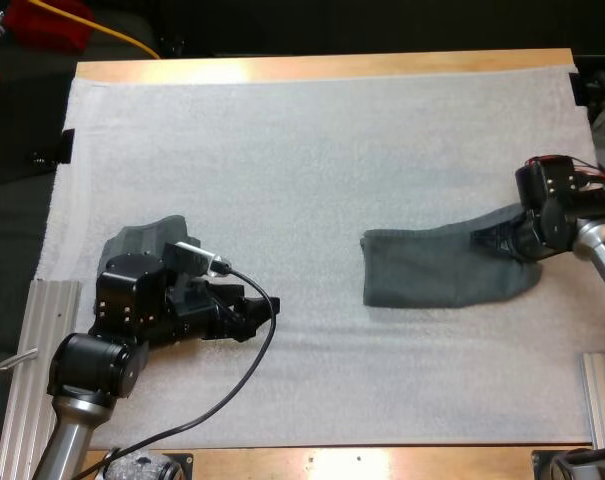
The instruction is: Pick towel from pile, fold and stack
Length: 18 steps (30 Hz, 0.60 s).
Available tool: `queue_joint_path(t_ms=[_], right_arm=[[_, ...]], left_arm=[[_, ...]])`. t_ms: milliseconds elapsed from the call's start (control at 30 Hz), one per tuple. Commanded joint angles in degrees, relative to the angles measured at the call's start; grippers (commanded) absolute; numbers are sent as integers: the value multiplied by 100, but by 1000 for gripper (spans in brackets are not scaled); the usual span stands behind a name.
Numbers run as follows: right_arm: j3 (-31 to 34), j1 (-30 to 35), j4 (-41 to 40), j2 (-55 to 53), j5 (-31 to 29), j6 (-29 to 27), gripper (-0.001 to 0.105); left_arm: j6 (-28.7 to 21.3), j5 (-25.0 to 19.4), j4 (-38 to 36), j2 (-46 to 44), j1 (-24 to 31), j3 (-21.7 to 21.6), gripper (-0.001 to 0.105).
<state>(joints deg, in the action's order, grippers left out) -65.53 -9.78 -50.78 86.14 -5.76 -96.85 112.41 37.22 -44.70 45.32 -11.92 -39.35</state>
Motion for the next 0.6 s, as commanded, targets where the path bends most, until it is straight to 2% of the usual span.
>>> queue_joint_path(t_ms=[0, 133, 300, 567], right_arm=[[-53, -37, -129, -54, -86, -73, 2], [-51, -316, -143, -54, -86, -4, 2], [-51, -767, -39, -53, -11, 373, 2], [-51, -1255, 283, 225, 995, 1346, 2]], left_arm=[[65, -25, 86, -34, 13, -29, 66], [65, -25, 84, -34, 13, -29, 66], [65, -25, 84, -34, 13, -29, 66], [65, -25, 84, -34, 13, -29, 66]])
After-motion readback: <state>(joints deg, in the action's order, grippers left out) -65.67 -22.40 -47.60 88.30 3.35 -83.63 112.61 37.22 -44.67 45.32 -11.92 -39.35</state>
